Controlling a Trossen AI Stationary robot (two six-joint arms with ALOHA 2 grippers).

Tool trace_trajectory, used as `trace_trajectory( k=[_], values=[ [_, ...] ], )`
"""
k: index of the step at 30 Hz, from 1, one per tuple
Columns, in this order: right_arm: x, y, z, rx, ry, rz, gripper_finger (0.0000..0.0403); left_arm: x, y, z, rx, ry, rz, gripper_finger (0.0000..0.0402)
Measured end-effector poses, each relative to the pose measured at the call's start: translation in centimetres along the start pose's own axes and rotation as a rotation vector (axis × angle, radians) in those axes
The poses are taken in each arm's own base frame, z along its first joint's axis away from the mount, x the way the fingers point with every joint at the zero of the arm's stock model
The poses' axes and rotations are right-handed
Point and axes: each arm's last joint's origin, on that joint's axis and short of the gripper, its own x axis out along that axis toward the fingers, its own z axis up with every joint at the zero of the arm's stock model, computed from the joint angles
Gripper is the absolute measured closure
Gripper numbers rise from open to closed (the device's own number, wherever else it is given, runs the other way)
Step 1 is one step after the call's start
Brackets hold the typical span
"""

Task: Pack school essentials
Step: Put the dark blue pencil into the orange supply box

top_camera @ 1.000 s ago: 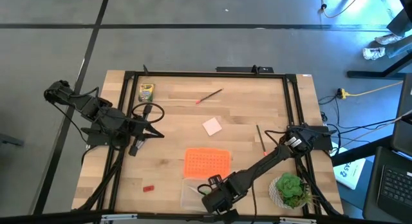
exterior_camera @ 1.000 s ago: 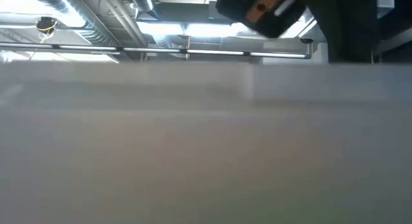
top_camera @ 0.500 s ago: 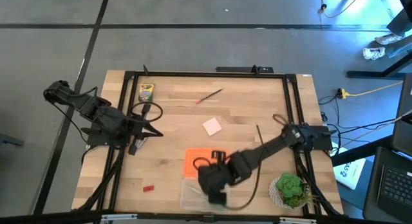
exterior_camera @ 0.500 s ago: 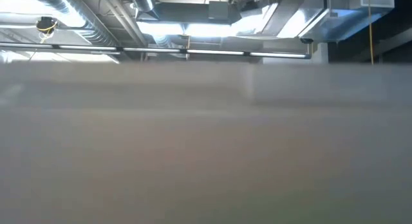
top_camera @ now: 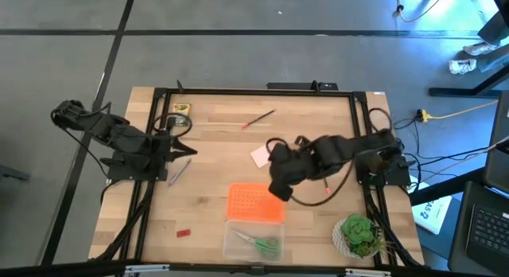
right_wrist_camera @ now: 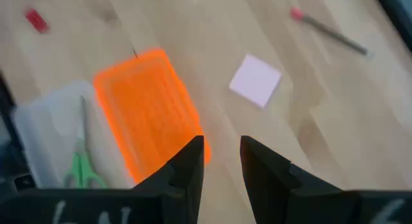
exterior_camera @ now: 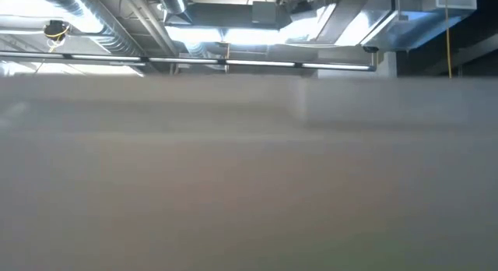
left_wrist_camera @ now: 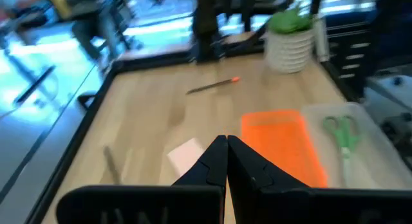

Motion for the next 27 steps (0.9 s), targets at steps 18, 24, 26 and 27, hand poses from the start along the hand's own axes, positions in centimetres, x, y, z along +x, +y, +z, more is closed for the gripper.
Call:
trace_trajectory(
  k=[18, 24, 26, 27],
  values=[
    [-1.5, -8.9, -5.2, 0.426, 0.041, -0.046, 0.0298, 1.5, 1.6, -0.3, -0.136, 0.068, 0.162, 0.0401],
    [1.6, -8.7, -7.5, 0.662, 0.203, 0.018, 0.0298, 2.1, 1.9, -0.3, -0.144, 0.089, 0.191, 0.0401],
    [2.8, -8.6, -8.3, 0.708, 0.293, -0.001, 0.0298, 2.3, 2.0, -0.3, -0.166, 0.093, 0.203, 0.0401],
    [3.3, -8.6, -8.8, 0.722, 0.342, -0.008, 0.0298, 2.5, 2.0, -0.3, -0.174, 0.097, 0.208, 0.0401]
  ],
)
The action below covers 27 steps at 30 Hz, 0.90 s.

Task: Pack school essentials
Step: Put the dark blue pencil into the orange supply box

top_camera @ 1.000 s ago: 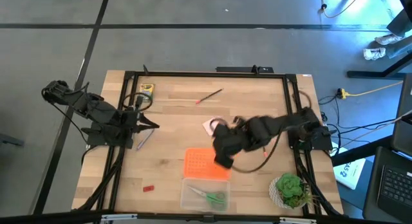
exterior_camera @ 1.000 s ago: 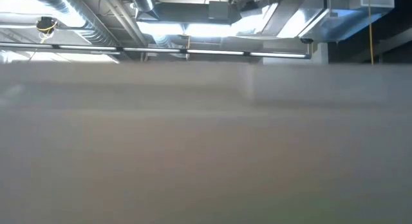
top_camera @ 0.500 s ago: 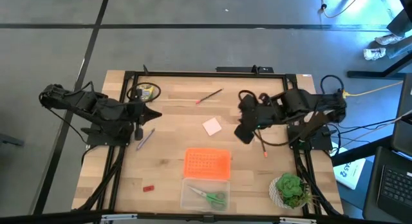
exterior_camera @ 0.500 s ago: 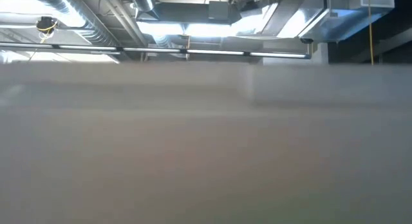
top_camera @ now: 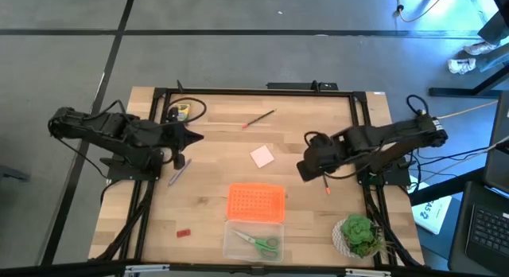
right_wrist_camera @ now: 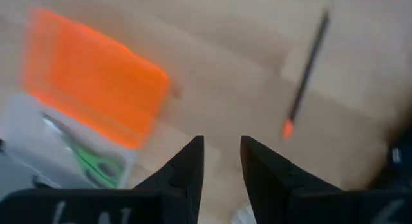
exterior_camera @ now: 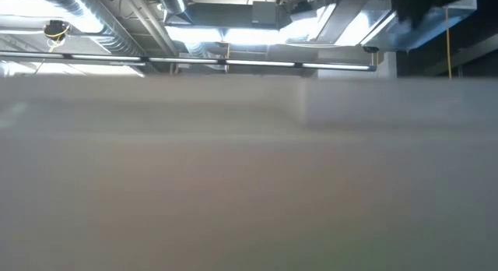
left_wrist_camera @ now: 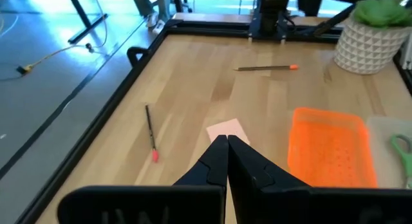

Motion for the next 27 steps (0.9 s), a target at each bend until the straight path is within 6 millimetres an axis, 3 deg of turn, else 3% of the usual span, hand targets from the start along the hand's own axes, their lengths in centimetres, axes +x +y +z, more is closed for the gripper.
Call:
trace_trajectory(
  k=[7, 16, 27],
  values=[
    [3.8, -0.7, 0.0, 0.023, 0.148, -0.037, 0.0298, 0.9, 0.1, 0.0, -0.003, 0.031, 0.011, 0.0401],
    [7.3, -1.8, -0.1, -0.034, 0.211, -0.062, 0.0298, 1.1, 0.2, 0.1, -0.004, 0.032, 0.018, 0.0401],
    [12.3, -4.5, 0.5, 0.052, 0.297, -0.1, 0.0298, 1.1, -0.1, 0.3, 0.012, 0.022, -0.047, 0.0401]
  ],
)
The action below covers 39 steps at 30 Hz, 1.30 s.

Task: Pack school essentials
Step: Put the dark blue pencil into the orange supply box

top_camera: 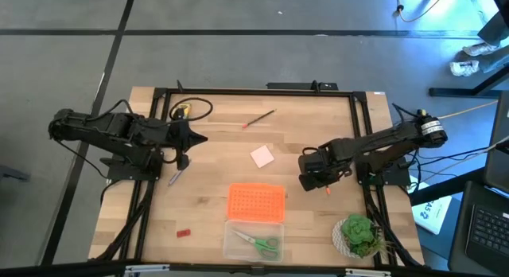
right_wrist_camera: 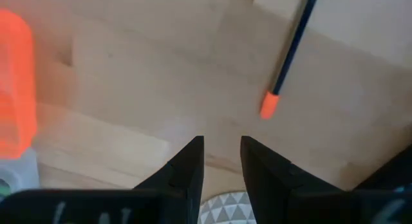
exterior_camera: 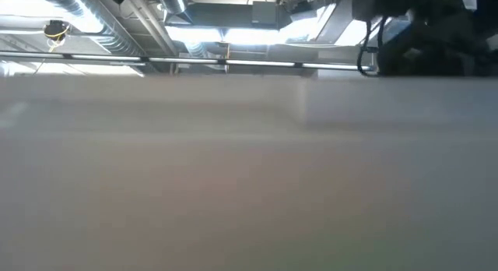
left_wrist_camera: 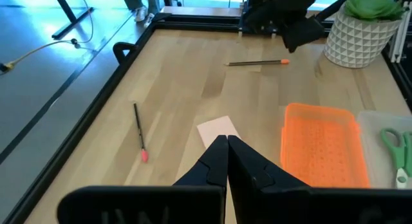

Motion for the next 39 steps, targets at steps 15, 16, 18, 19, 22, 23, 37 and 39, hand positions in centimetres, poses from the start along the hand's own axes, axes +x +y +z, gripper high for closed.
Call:
trace_trajectory(
  k=[15, 16, 18, 19, 22, 23, 37, 39],
  values=[
    [0.8, -0.3, 0.4, -0.058, 0.022, 0.02, 0.0324, 0.0, 0.0, 0.0, 0.0, 0.0, -0.001, 0.0401],
    [0.8, -0.4, 0.4, -0.048, 0.023, 0.013, 0.0321, 0.0, 0.0, 0.0, 0.0, 0.0, -0.001, 0.0401],
    [0.8, -0.6, 0.3, -0.029, 0.029, -0.013, 0.031, 0.0, 0.0, 0.0, 0.0, 0.001, -0.001, 0.0401],
    [0.8, -0.7, 0.3, -0.026, 0.031, -0.019, 0.0303, 0.0, 0.0, 0.0, 0.0, 0.001, -0.001, 0.0401],
    [0.9, -0.7, 0.3, -0.028, 0.037, -0.022, 0.0276, 0.0, 0.0, 0.0, 0.001, 0.001, -0.001, 0.0401],
    [0.9, -0.7, 0.3, -0.029, 0.037, -0.023, 0.0266, 0.0, 0.0, 0.0, 0.001, 0.001, -0.001, 0.0401],
    [3.4, -2.6, 0.7, -0.004, 0.059, -0.079, 0.0205, 0.0, 0.0, 0.0, 0.001, 0.001, -0.002, 0.0401],
    [3.5, -2.7, 0.7, -0.006, 0.06, -0.083, 0.0204, 0.0, 0.0, 0.0, 0.001, 0.001, -0.002, 0.0401]
  ],
)
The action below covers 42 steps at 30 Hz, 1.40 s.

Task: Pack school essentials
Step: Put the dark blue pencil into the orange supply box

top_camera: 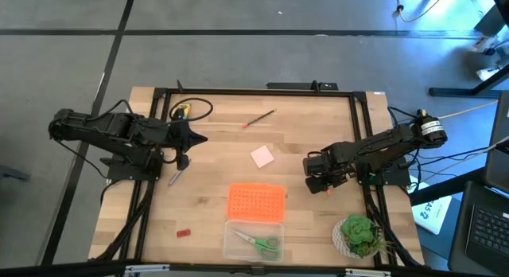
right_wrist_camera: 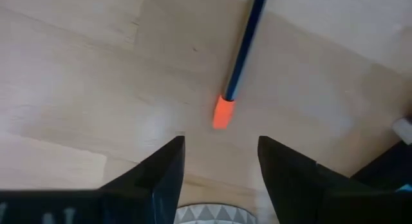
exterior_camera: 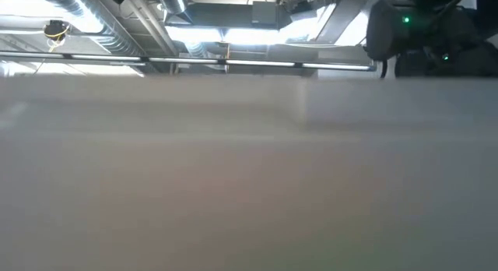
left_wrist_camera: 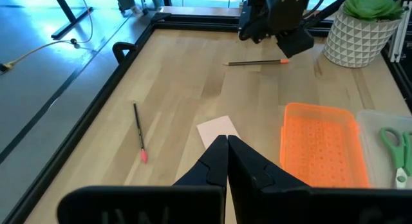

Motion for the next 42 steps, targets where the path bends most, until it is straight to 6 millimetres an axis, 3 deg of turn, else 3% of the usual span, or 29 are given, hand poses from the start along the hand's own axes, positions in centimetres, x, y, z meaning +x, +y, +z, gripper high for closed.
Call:
trace_trajectory(
  k=[17, 27, 42],
  values=[
    [3.3, -1.7, 0.7, -0.009, -0.006, 0.024, 0.0204, 0.0, 0.0, 0.0, 0.0, 0.0, 0.0, 0.0401],
    [3.7, -2.0, 0.7, -0.012, -0.008, 0.031, 0.0207, 0.0, 0.0, 0.0, 0.0, 0.0, 0.0, 0.0401],
    [3.8, -2.0, 0.7, -0.011, -0.009, 0.028, 0.0285, 0.0, 0.0, 0.0, 0.0, 0.0, 0.0, 0.0401]
  ],
)
